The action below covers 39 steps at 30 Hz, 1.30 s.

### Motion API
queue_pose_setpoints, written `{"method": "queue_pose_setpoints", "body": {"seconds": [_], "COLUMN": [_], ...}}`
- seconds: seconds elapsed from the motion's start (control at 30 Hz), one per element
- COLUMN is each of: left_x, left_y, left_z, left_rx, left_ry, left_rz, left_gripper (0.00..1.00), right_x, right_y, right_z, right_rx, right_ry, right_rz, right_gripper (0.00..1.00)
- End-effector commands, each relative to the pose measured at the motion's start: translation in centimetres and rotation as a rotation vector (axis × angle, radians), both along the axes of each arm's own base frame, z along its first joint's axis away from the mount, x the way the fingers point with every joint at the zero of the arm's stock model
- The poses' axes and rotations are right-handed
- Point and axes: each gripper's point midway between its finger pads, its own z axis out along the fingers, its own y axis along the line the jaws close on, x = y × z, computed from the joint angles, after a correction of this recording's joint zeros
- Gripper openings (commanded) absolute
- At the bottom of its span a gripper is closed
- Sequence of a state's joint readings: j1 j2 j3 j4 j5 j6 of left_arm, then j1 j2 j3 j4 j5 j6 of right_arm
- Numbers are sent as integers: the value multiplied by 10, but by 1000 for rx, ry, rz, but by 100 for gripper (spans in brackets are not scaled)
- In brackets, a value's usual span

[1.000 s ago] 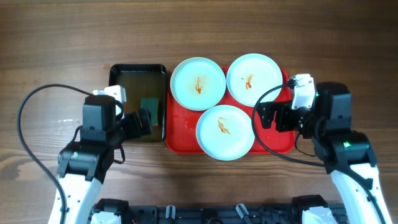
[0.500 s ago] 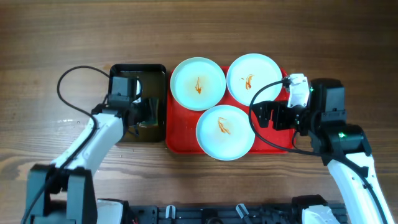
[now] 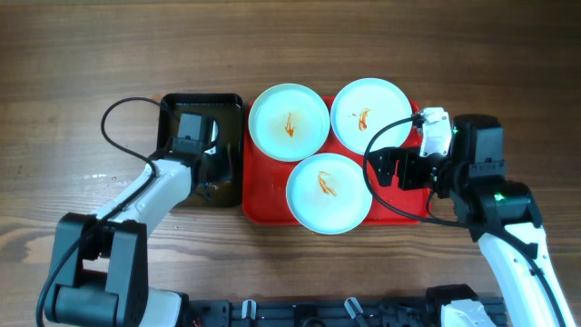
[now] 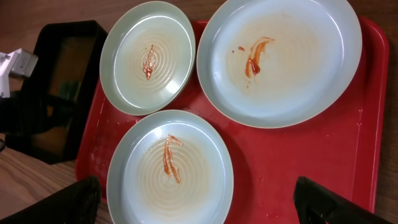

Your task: Clean dirty plates on tray and stack at the side

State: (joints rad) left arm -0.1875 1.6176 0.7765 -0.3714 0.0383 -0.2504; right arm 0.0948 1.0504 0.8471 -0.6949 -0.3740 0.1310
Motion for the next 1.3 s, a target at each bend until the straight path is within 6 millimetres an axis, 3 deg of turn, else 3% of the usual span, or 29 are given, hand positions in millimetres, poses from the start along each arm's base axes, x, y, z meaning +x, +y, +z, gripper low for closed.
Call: {"method": "queue_pose_setpoints", "body": {"seconds": [0.0, 0.13, 0.2, 0.3, 0.43, 0.47, 0.63, 0.67, 0.7, 0.83, 0.93, 1.07, 1.27], "left_x": [4, 9, 10, 5, -12, -13, -13, -13, -13, -13, -12, -4, -6], "left_y": [-1, -1, -2, -3, -2, -4, -5, -5, -6, -7, -7, -22, -105], "left_z": [1, 14, 27, 47, 46, 46, 46, 46, 46, 47, 47, 54, 93], "left_rx": [10, 2, -15, -43, -59, -70, -77, -77, -80, -85, -86, -168, -547], "left_ry": [-12, -52, -80, -106, -44, -37, -36, -36, -36, -40, -42, -74, -109], "left_rz": [-1, 1, 27, 48, 84, 79, 76, 76, 74, 73, 72, 38, -175], "left_gripper": [4, 4, 4, 4, 4, 4, 4, 4, 4, 4, 4, 4, 4], "right_x": [4, 2, 1, -1, -4, -8, -20, -21, -22, -22, -23, -22, -22], "right_y": [2, 2, 2, 2, 10, 14, 15, 15, 15, 15, 21, 25, 25], "right_z": [9, 7, 0, -23, -79, -100, -160, -168, -172, -172, -169, -167, -166], "right_rx": [15, 14, 11, 3, -16, -28, -50, -52, -53, -50, -16, 8, 8], "right_ry": [-16, -7, 17, 108, 324, 404, 618, 639, 651, 653, 655, 654, 651], "right_rz": [5, 5, 7, 7, 32, 46, 32, 31, 32, 33, 45, 53, 54], "right_gripper": [99, 100, 89, 81, 58, 50, 36, 29, 22, 11, 10, 5, 4]}}
